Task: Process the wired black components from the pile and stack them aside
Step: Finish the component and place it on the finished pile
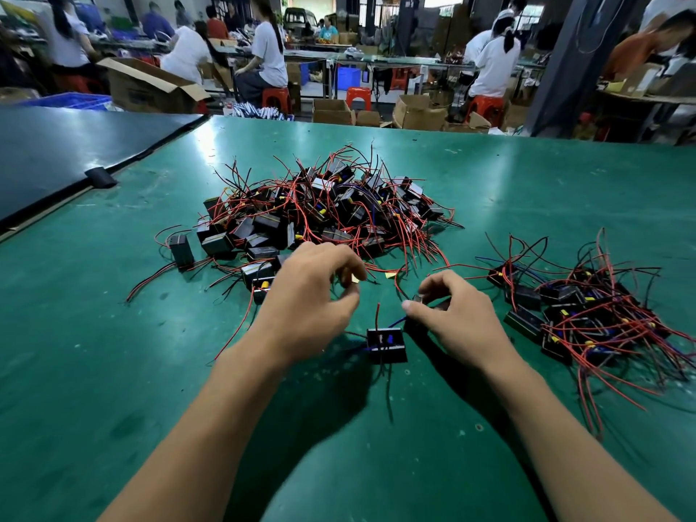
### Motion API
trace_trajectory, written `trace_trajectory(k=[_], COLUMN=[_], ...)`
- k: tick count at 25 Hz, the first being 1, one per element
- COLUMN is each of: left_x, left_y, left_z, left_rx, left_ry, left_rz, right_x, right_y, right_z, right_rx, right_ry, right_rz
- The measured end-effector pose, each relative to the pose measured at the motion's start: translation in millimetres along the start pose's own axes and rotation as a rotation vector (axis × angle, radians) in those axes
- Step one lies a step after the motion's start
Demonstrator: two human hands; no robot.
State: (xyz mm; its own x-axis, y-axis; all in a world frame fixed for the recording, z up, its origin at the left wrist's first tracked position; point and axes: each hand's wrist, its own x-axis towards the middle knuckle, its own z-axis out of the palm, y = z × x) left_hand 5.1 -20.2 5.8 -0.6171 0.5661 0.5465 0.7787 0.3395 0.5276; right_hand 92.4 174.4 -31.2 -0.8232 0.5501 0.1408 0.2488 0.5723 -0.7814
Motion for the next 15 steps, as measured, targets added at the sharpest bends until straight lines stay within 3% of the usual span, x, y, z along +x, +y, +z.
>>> trace_trajectory(k=[4,9,13,15], left_x=[-5.1,-5.7,-7.0,-6.7], left_y=[14.6,16.1,14.2,12.3], left_z=[2.1,4.6,11.0,12.5], left_rx=[0.035,0.066,0.067,0.052], left_ry=[-0.265,-0.607,-0.641,-0.605], left_rz=[-0.027,-0.128,-0.096,-0.112], right_x=[5.1,8.2,13.6,15.2], right_y=[0.8,8.2,9.0,8.1], right_z=[-7.8,-11.8,-16.6,-18.9], right_rx=[0.018,0.149,0.318,0.499], right_ry=[0.003,0.169,0.429,0.469], right_rz=[0.036,0.027,-0.025,-0.026])
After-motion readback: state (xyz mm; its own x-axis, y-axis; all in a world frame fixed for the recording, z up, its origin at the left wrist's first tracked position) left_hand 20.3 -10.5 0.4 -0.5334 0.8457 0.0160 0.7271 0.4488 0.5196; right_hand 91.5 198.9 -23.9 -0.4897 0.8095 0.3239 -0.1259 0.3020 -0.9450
